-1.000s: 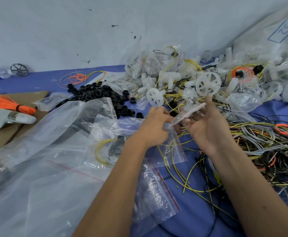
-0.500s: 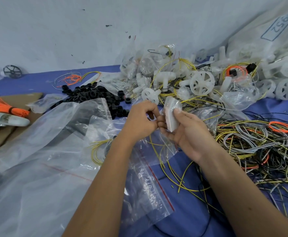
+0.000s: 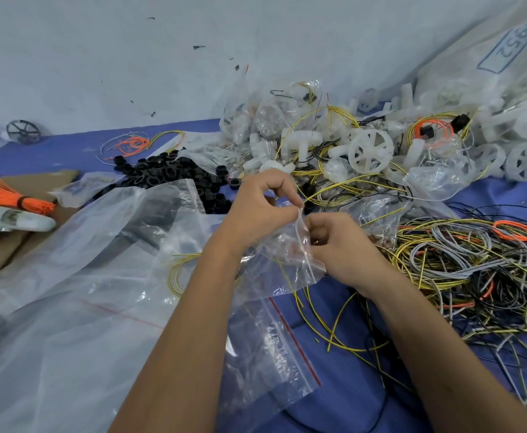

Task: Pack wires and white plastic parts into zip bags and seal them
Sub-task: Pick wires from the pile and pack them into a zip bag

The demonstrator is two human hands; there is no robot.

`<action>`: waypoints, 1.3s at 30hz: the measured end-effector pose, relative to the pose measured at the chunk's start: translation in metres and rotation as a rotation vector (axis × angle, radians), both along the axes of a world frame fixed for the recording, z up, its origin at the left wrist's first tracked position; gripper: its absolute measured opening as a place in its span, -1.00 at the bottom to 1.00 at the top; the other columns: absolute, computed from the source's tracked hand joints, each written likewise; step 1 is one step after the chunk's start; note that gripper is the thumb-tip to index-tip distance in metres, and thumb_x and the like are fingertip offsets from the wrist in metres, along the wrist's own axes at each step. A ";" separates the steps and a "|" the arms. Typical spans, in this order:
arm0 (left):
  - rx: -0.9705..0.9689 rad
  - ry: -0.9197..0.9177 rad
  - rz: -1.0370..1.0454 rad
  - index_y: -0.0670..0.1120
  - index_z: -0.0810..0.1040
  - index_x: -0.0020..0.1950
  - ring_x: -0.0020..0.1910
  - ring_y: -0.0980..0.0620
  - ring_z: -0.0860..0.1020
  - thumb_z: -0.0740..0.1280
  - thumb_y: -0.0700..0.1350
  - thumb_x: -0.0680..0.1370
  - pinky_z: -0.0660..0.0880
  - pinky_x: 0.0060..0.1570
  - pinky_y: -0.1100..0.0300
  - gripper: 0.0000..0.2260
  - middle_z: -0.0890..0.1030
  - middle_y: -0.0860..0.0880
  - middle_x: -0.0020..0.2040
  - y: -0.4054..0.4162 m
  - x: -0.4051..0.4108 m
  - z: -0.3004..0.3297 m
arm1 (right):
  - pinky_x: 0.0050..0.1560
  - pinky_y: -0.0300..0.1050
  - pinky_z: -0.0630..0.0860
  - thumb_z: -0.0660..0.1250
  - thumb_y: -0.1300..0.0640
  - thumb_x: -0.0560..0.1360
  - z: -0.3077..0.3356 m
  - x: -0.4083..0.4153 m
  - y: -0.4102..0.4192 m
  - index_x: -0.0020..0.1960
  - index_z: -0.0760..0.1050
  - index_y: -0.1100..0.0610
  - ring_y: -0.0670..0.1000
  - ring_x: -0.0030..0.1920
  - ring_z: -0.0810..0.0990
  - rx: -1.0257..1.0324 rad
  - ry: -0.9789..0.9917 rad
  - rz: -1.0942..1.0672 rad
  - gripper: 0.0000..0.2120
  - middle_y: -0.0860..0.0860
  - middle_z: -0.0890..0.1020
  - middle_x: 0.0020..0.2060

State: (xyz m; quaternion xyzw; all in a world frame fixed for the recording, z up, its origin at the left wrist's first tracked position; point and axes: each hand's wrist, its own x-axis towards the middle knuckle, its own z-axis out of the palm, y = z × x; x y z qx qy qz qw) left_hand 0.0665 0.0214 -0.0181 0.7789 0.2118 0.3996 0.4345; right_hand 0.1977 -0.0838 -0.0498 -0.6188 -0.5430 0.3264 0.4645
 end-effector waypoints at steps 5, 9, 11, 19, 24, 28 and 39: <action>0.072 0.033 -0.096 -0.17 0.55 -0.31 -0.13 0.06 0.51 0.33 -0.46 0.31 0.35 -0.17 0.42 -0.81 0.55 -0.06 -0.17 -0.018 0.011 0.018 | -0.31 -0.01 0.60 0.53 0.28 0.47 0.004 -0.003 -0.003 -0.10 0.66 0.21 0.15 -0.34 0.66 0.019 0.144 0.156 -0.94 0.21 0.70 -0.28; 0.095 0.057 -0.110 -0.15 0.55 -0.32 -0.11 -0.13 0.55 0.32 -0.42 0.28 0.37 -0.22 0.21 -0.82 0.58 -0.14 -0.17 -0.026 0.018 0.019 | -0.38 -0.08 0.39 0.46 0.28 0.43 0.005 0.000 -0.004 -0.15 0.57 0.38 0.18 -0.40 0.48 -0.015 0.270 0.176 -0.85 0.39 0.57 -0.32; 0.070 0.058 -0.091 -0.14 0.55 -0.32 -0.06 -0.22 0.55 0.33 -0.40 0.29 0.38 -0.21 0.11 -0.84 0.57 -0.09 -0.17 -0.026 0.018 0.017 | -0.51 -0.22 0.27 0.41 0.29 0.45 0.007 0.003 -0.004 -0.23 0.59 0.30 0.08 -0.50 0.39 -0.073 0.444 0.091 -0.90 0.26 0.50 -0.37; 0.061 -0.046 0.027 -0.22 0.56 -0.30 -0.02 -0.15 0.56 0.37 -0.43 0.30 0.40 -0.05 0.22 -0.87 0.58 -0.21 -0.10 -0.017 0.015 0.007 | -0.13 -0.04 0.66 0.26 0.24 0.57 0.011 0.003 -0.002 0.23 0.55 0.34 0.06 -0.16 0.69 -0.056 1.023 0.101 -0.72 0.17 0.66 -0.06; -0.016 -0.129 0.059 -0.09 0.54 -0.33 -0.03 0.04 0.56 0.35 -0.36 0.30 0.47 -0.02 -0.03 -0.83 0.58 -0.02 -0.11 -0.004 0.005 0.005 | 0.05 0.14 0.66 0.22 0.35 0.60 0.005 -0.002 -0.003 0.23 0.63 0.24 0.22 0.05 0.71 -0.039 0.879 0.336 -0.71 0.24 0.68 0.10; -0.041 -0.110 0.023 -0.07 0.56 -0.34 -0.03 0.06 0.55 0.40 -0.36 0.29 0.47 -0.01 0.02 -0.81 0.58 -0.03 -0.09 0.007 -0.008 0.001 | -0.12 -0.04 0.60 0.30 0.11 0.65 0.003 -0.002 -0.002 0.20 0.67 -0.05 0.04 -0.08 0.65 -0.141 0.314 0.285 -0.78 0.14 0.73 -0.01; -0.073 -0.080 -0.060 -0.06 0.56 -0.33 -0.01 0.07 0.55 0.41 -0.33 0.30 0.47 -0.02 -0.03 -0.83 0.60 0.03 -0.10 -0.003 -0.003 0.007 | -0.04 0.09 0.53 0.34 0.19 0.62 0.009 -0.003 -0.007 0.11 0.60 0.35 0.16 -0.08 0.58 -0.028 0.278 0.270 -0.79 0.33 0.64 -0.07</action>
